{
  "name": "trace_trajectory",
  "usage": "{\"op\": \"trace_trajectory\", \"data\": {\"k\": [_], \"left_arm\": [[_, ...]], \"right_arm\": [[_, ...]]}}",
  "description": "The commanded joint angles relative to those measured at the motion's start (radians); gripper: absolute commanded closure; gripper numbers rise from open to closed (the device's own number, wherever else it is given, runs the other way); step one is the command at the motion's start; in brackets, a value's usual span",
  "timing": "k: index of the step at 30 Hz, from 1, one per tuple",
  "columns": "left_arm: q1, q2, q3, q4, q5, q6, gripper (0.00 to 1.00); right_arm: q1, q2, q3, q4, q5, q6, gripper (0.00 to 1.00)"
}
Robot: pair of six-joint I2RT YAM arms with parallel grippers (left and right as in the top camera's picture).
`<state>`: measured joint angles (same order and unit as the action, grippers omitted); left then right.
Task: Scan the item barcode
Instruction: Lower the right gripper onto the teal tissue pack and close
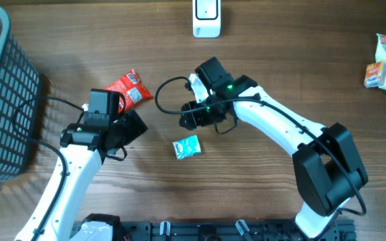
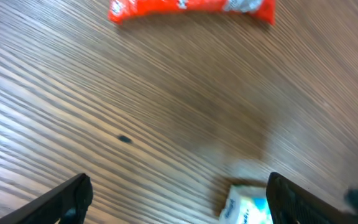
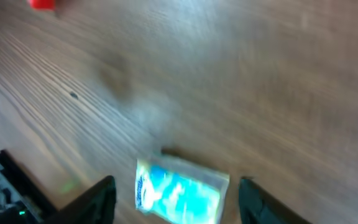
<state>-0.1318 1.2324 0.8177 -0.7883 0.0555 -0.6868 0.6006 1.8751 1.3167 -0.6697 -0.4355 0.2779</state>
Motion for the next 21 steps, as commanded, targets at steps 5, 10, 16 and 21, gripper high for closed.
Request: {"op": "trace_trajectory", "data": {"k": [5,10,16,21], "left_arm": [[-0.051,0.008,-0.051,0.022,0.067,-0.002,0.11],[-0.056,0.009,-0.067,0.029,0.066,-0.002,0.09],[-0.056,0.009,-0.067,0.029,0.062,-0.002,0.05],[-0.056,0.009,-0.067,0.029,0.047,-0.002,0.05]], "right_arm": [[0.032,0.031,0.005,0.059,-0.001,-0.16,0.35],[0.064,0.105,0.005,0.051,-0.109,-0.26,0.35],[0.077,0.153,0.005,-0.018,-0.11,-0.233,0.37],[0.075,0.152,0.005,-0.095,-0.054,-0.165,0.41]]}}
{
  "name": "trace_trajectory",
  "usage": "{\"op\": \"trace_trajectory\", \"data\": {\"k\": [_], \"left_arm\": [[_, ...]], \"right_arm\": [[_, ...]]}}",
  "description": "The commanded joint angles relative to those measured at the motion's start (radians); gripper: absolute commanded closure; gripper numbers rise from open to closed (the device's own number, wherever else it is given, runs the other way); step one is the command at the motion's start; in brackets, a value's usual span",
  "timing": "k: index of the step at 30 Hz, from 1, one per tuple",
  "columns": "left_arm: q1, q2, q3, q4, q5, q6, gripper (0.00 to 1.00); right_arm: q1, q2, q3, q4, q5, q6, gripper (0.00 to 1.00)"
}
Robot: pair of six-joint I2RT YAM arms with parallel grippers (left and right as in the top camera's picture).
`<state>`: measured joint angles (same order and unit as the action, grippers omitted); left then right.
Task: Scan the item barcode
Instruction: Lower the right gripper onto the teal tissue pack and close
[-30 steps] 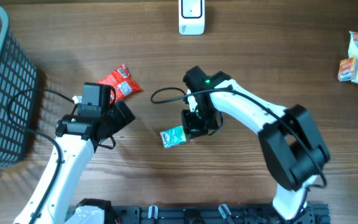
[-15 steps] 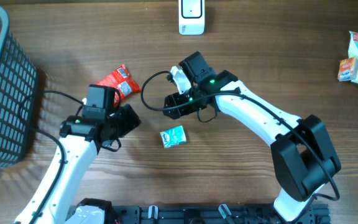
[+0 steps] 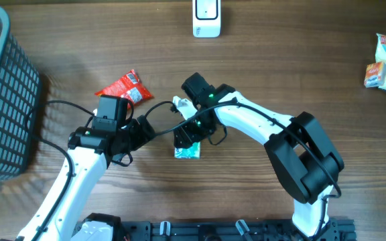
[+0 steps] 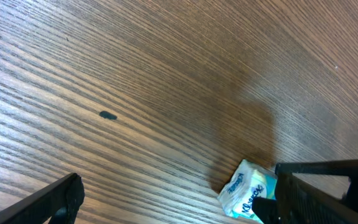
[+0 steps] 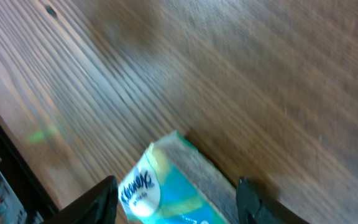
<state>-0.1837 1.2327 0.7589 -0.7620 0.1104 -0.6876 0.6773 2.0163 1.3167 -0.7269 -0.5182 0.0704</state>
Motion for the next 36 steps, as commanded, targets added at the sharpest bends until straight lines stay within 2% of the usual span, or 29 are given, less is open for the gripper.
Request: {"op": "trace_trajectory", "data": {"k": [1,4,8,14,19,26,32,35,36], "left_arm": [[-0.004,0.008,-0.008,0.003,-0.015,-0.002,0.05],[-0.004,0.008,-0.008,0.003,-0.019,-0.001,0.04],[-0.004,0.008,-0.008,0.003,-0.023,-0.001,0.04],[-0.004,0.008,-0.008,0.014,-0.026,-0.002,0.02],[-0.004,0.008,-0.008,0.014,-0.026,-0.001,0.02],[-0.004,0.008,-0.008,0.013,-0.026,-0.001,0.02],[-0.004,0.008,-0.008,0.014,-0.026,-0.001,0.02],[-0.004,0.008,-0.008,0.014,-0.026,-0.001,0.02],[-0.004,0.008,-0.008,0.014,-0.026,-0.001,0.02]], "right_arm": [[-0.002,0.011,0.005,-0.056,0.033,0.046,0.39],[-0.007,0.008,0.005,-0.124,0.035,0.034,0.34],[-0.006,0.008,0.005,-0.202,0.035,0.03,0.34],[-0.01,0.008,0.005,-0.13,0.142,0.147,0.25],[-0.01,0.008,0.005,-0.05,0.144,0.043,0.27],[-0.01,0.008,0.005,-0.034,0.074,-0.103,0.19],[-0.009,0.008,0.005,-0.079,0.003,-0.037,0.27],[-0.011,0.008,0.005,-0.086,0.005,-0.006,0.26],[-0.011,0.008,0.005,-0.085,0.011,-0.006,0.22]]}}
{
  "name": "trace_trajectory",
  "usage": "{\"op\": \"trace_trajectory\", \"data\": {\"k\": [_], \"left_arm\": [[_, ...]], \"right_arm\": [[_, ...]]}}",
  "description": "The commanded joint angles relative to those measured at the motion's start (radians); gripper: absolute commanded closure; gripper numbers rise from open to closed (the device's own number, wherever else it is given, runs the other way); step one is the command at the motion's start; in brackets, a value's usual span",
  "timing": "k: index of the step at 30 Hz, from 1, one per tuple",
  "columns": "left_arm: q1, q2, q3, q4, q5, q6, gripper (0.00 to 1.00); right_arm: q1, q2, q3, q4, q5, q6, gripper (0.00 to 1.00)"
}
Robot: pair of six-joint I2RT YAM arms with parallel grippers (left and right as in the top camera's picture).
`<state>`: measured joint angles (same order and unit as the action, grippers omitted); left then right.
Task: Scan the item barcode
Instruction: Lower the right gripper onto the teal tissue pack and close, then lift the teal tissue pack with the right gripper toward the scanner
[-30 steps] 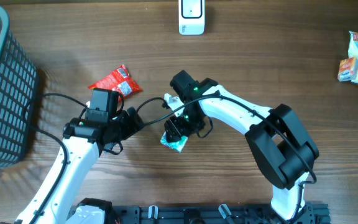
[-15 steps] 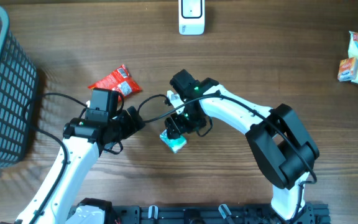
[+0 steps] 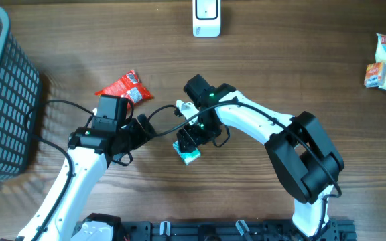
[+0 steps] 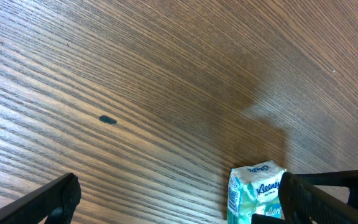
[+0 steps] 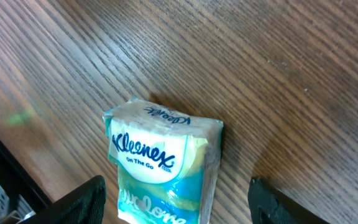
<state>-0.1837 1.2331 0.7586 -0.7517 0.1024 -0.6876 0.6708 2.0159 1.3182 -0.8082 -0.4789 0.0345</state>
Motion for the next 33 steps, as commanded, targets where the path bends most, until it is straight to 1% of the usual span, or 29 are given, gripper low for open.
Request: {"op": "trace_trajectory", "data": {"k": [1,3,4,6,7,9,10,14,15,17,19,21,25,26,28,31,33], "left_arm": [[-0.004,0.008,-0.008,0.003,-0.018,-0.001,0.02],[-0.004,0.008,-0.008,0.003,-0.018,-0.001,0.02],[-0.004,0.008,-0.008,0.003,-0.018,-0.001,0.02],[-0.004,0.008,-0.008,0.002,-0.018,-0.001,0.02],[-0.004,0.008,-0.008,0.0,-0.018,-0.001,0.02],[-0.004,0.008,-0.008,-0.002,-0.018,-0.001,0.02],[-0.004,0.008,-0.008,-0.002,-0.018,-0.001,0.02],[-0.004,0.008,-0.008,-0.001,-0.018,-0.001,0.02],[-0.004,0.008,-0.008,-0.001,-0.018,-0.001,0.02],[-0.004,0.008,-0.008,-0.001,-0.018,-0.001,0.01],[-0.004,0.008,-0.008,-0.001,-0.018,-0.001,0.01],[-0.004,0.008,-0.008,-0.001,-0.018,-0.001,0.02],[-0.004,0.008,-0.008,-0.001,-0.018,-0.001,0.01],[-0.004,0.008,-0.008,-0.001,-0.018,-0.001,0.01],[-0.004,0.008,-0.008,-0.001,-0.018,-0.001,0.01],[-0.004,0.008,-0.008,-0.001,-0.018,-0.001,0.01],[-0.004,0.008,-0.008,-0.001,-0.018,-0.001,0.01]], "right_arm": [[-0.005,0.009,0.003,-0.002,-0.015,0.029,0.14],[-0.005,0.009,0.003,0.009,0.011,0.029,0.13],[-0.005,0.009,0.003,0.018,0.032,0.029,0.17],[-0.005,0.009,0.003,0.018,0.046,0.026,0.29],[-0.006,0.009,0.003,0.018,0.045,0.02,0.39],[-0.014,0.009,0.003,0.014,0.045,0.021,0.49],[-0.02,0.009,0.003,0.01,0.044,0.021,0.51],[-0.059,0.009,0.003,-0.001,0.021,0.021,0.53],[-0.071,0.009,0.003,0.0,-0.001,0.021,0.55],[-0.087,0.01,0.003,-0.001,-0.035,0.019,0.64],[-0.094,0.01,0.001,-0.005,-0.051,0.02,0.66],[-0.097,0.01,-0.005,-0.012,-0.067,0.021,0.67],[-0.097,0.01,-0.015,-0.024,-0.122,0.022,0.65],[-0.097,0.01,-0.022,-0.023,-0.126,0.037,0.57],[-0.097,0.01,-0.031,-0.02,-0.122,0.048,0.45],[-0.097,0.01,-0.048,-0.021,-0.099,0.067,0.38],[-0.097,0.01,-0.055,-0.027,-0.027,0.133,0.36]]}}
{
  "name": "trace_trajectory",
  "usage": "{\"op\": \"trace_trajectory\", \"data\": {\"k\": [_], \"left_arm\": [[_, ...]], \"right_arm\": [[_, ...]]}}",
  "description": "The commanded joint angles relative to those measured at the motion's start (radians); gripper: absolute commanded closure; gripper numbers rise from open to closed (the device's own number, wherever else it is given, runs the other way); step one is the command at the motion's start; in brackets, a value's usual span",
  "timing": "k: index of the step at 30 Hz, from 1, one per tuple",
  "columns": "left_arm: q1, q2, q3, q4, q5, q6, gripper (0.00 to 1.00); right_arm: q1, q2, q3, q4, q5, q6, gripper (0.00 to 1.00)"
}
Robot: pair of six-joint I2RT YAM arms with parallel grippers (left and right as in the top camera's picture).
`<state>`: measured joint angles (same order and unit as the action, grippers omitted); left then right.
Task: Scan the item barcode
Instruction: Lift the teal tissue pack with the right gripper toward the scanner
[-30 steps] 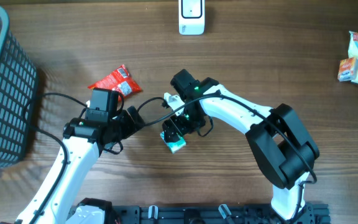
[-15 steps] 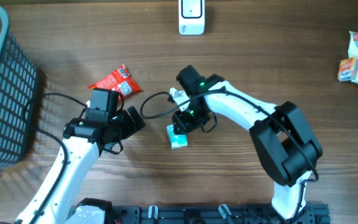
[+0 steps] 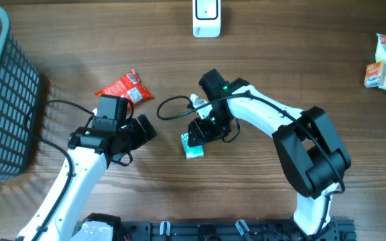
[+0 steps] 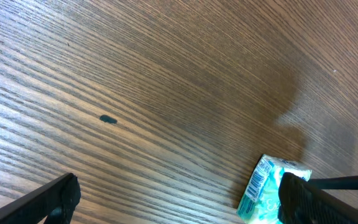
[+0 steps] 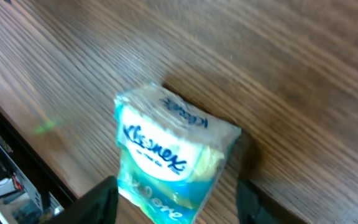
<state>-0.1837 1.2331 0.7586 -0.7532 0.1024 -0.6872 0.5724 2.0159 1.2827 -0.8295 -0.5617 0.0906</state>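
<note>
A teal Kleenex tissue pack (image 3: 193, 146) rests tilted on the wooden table (image 3: 280, 60), its logo face towards the right wrist camera (image 5: 166, 155). A barcode shows on its side in the left wrist view (image 4: 261, 180). My right gripper (image 5: 179, 205) is open just above it, with the pack between its fingers; whether they touch it cannot be told. My left gripper (image 4: 179, 202) is open over bare wood to the pack's left (image 3: 146, 128). A white scanner (image 3: 206, 17) stands at the far edge.
A red snack packet (image 3: 122, 87) lies behind the left gripper. A dark mesh basket (image 3: 2, 94) fills the far left. More snack packs lie at the far right edge. A black cable (image 3: 173, 107) loops beside the right arm.
The pack has shifted slightly right and away and turned, so its barcode side now faces the left wrist camera. The right gripper moved right with it. The left arm has held still.
The pack first lay flat, with the right gripper open behind it and the left gripper near the red packet. Then both grippers stood close to the pack. Later it was tipped up under the open right gripper, and now it has turned further.
</note>
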Motion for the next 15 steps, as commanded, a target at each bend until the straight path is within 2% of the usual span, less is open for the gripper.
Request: {"op": "trace_trajectory", "data": {"k": [1,2,5,8,13,15], "left_arm": [[-0.004,0.008,-0.008,0.0,-0.018,-0.002,0.01],[-0.004,0.008,-0.008,0.001,-0.018,-0.002,0.01],[-0.004,0.008,-0.008,0.001,-0.018,-0.002,0.01],[-0.004,0.008,-0.008,0.0,-0.018,-0.002,0.01],[-0.004,0.008,-0.008,0.001,-0.018,-0.002,0.01],[-0.004,0.008,-0.008,0.001,-0.018,-0.002,0.01]], "right_arm": [[0.002,0.01,-0.026,-0.006,0.093,0.108,0.36],[0.002,0.01,-0.028,-0.006,0.093,0.11,0.37],[0.002,0.01,-0.028,-0.006,0.09,0.111,0.55],[0.002,0.01,-0.028,-0.005,0.09,0.11,0.66],[0.002,0.01,-0.028,-0.001,0.082,0.092,0.75],[0.002,0.01,-0.028,-0.001,0.082,0.092,0.81]]}}
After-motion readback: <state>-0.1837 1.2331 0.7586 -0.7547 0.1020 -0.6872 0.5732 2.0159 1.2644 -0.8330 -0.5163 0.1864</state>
